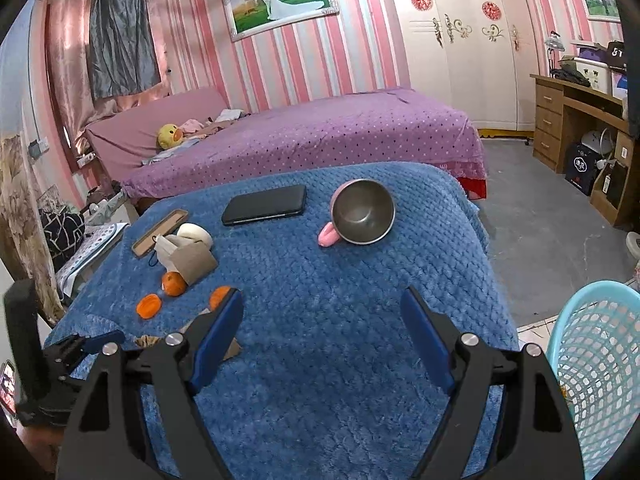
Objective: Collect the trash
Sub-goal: 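Grasp the crumpled brown paper with the left tool while the right tool grasps the cardboard tube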
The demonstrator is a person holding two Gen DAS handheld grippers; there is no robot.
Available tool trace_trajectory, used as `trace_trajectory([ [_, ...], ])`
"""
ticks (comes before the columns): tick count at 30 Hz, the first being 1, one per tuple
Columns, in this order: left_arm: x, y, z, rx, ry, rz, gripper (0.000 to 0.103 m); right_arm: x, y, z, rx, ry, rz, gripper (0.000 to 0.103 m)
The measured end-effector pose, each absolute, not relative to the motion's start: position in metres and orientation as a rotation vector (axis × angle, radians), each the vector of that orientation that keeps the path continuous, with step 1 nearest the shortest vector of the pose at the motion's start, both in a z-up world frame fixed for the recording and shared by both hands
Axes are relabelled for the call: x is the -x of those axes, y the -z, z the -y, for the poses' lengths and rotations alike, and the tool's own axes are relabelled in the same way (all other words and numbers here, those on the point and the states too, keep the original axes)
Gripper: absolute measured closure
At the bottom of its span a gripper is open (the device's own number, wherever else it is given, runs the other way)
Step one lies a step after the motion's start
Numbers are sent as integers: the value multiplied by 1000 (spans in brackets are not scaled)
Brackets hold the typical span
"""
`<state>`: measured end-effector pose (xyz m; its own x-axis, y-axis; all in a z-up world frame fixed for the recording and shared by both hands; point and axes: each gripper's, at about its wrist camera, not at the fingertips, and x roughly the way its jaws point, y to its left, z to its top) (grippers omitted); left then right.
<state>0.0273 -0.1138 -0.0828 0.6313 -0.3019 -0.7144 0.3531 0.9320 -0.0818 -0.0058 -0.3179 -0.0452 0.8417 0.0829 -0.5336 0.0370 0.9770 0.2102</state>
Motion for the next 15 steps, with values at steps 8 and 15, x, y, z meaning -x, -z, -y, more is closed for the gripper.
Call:
trace_trajectory([
  [8, -39, 96, 117, -84, 439, -861, 64, 0, 50, 302, -188, -50, -598, 23],
  [15, -38, 54, 63, 0, 279, -705, 64, -13, 62, 260, -130, -143, -643, 24],
])
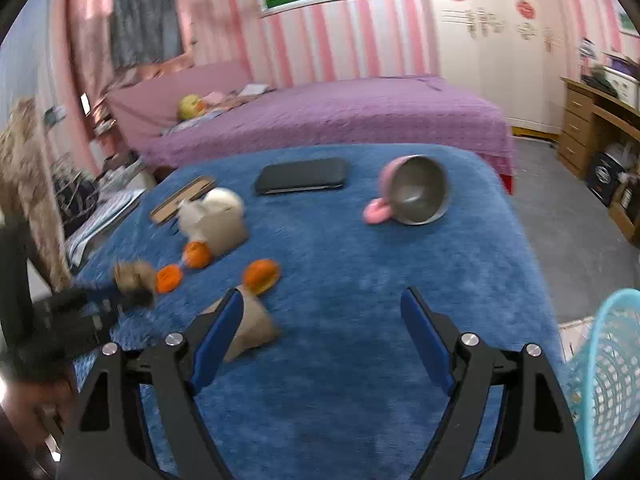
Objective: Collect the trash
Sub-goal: 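Grasp the crumpled brown paper with the left tool while the right tool grasps the cardboard tube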
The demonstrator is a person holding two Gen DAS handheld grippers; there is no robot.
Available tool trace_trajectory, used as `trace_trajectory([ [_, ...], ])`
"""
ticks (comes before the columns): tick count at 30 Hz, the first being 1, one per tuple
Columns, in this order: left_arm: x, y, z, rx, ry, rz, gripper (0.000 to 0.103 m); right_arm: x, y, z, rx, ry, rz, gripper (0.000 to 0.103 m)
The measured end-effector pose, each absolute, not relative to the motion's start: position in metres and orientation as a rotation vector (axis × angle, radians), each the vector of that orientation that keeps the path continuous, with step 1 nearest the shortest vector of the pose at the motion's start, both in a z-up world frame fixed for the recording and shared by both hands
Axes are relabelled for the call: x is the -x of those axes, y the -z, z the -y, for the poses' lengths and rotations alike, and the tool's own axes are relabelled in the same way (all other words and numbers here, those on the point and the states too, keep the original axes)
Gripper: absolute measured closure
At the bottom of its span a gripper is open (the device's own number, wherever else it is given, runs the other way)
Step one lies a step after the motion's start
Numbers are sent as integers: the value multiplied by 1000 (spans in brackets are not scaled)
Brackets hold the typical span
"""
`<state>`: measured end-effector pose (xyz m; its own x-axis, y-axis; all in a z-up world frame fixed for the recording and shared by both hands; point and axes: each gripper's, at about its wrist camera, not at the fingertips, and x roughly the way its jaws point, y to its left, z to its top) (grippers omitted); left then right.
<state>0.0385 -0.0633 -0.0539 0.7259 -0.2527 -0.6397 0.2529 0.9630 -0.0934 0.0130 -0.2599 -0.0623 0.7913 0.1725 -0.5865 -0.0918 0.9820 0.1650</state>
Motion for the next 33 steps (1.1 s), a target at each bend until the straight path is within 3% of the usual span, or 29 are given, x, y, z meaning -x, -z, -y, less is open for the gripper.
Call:
trace_trajectory([
  [16, -42, 45, 15, 105, 209, -674, 63, -71, 120, 182, -9, -289, -796, 24],
  [19, -42, 47, 21, 96, 220, -677, 63, -75, 123, 181, -14, -293, -817, 39],
  [21, -42, 47, 23, 89, 222, -677, 63, -72, 118, 185, -40, -310, -804, 46],
  [33, -34, 34, 35, 105, 245, -638, 63, 2, 33, 226, -61, -242, -533, 47],
])
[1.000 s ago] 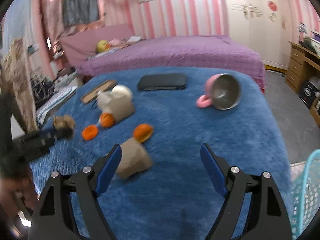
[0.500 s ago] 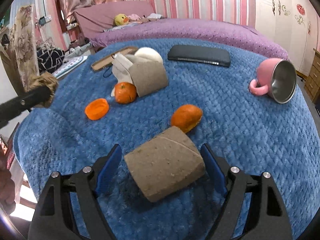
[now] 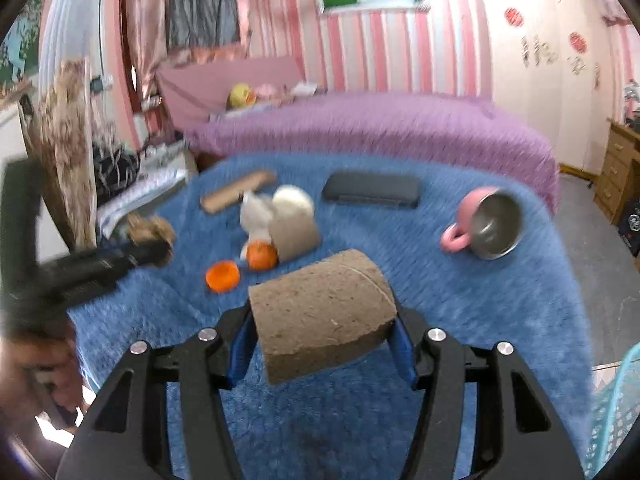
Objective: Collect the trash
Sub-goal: 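Carry the brown paper in the left tool while the right tool carries the tube to the basket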
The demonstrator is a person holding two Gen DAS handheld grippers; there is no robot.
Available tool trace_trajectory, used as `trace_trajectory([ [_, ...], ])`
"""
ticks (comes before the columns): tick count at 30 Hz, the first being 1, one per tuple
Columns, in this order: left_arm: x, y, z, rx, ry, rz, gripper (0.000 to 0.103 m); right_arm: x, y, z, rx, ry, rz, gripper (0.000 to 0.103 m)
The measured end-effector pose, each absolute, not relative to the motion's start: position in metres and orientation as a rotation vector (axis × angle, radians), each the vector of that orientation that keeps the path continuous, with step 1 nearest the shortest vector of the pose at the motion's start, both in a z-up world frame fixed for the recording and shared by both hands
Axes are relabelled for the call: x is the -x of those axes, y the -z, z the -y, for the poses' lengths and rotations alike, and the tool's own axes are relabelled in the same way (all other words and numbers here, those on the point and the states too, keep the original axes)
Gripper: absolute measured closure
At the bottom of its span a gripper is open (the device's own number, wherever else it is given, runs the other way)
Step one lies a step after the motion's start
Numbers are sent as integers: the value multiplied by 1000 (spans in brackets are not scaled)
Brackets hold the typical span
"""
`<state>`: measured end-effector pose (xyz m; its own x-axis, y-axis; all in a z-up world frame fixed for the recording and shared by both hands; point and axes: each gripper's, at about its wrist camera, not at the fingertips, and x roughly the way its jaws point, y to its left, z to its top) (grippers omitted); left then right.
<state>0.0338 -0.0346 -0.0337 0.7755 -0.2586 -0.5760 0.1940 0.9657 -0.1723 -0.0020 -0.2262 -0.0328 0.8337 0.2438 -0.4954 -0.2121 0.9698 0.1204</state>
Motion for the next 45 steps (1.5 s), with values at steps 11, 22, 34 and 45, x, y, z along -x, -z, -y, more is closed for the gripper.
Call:
trace_trajectory([
  [11, -27, 22, 62, 94, 295, -601, 63, 33, 1, 286, -53, -74, -438, 47],
  [22, -15, 14, 77, 87, 324, -567, 63, 55, -19, 338, -111, 9, -376, 46],
  [34, -8, 12, 91, 87, 347, -555, 63, 63, -22, 354, -134, 21, -371, 46],
  [45, -8, 10, 91, 87, 344, -550, 63, 61, -24, 353, -135, 35, -374, 46],
])
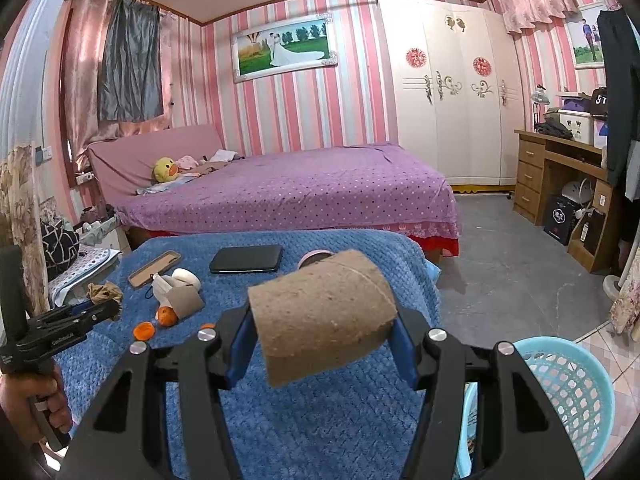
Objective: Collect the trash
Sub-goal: 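Carry the brown paper in the left tool while the right tool carries the tube to the basket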
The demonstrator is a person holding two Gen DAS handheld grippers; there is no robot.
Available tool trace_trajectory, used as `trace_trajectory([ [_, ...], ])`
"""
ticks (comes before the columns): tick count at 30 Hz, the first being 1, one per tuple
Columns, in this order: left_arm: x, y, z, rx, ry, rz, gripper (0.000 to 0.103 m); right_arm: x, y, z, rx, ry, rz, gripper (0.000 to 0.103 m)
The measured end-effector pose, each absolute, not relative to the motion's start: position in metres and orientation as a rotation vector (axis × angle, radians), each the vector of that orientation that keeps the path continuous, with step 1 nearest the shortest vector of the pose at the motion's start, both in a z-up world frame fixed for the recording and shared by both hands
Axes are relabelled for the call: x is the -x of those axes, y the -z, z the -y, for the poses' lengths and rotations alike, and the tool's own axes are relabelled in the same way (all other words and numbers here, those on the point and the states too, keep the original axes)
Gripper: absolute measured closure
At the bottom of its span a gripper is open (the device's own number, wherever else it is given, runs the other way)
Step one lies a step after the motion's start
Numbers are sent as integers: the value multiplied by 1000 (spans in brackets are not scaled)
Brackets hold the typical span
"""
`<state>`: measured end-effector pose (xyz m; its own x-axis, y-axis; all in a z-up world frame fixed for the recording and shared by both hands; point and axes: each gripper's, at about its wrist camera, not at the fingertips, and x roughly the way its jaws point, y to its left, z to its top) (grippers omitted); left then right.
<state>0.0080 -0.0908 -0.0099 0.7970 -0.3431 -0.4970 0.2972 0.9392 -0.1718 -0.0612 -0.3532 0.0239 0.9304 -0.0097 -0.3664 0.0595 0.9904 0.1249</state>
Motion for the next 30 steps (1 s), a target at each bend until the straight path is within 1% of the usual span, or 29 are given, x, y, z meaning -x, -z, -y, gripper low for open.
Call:
trace_trajectory([
  [14, -5, 8, 86, 91, 344, -546, 63, 64, -27, 358, -137, 53, -375, 46],
  [20, -3, 7, 91, 83, 356, -544, 63, 72, -27, 377, -164, 99, -370, 46],
  [26, -6, 7, 105, 74, 385, -551, 63, 77, -30, 396, -199, 130, -361, 46],
  [30, -6, 3, 128, 55, 413, -556, 63, 83, -37, 405, -183, 145, -351, 46],
])
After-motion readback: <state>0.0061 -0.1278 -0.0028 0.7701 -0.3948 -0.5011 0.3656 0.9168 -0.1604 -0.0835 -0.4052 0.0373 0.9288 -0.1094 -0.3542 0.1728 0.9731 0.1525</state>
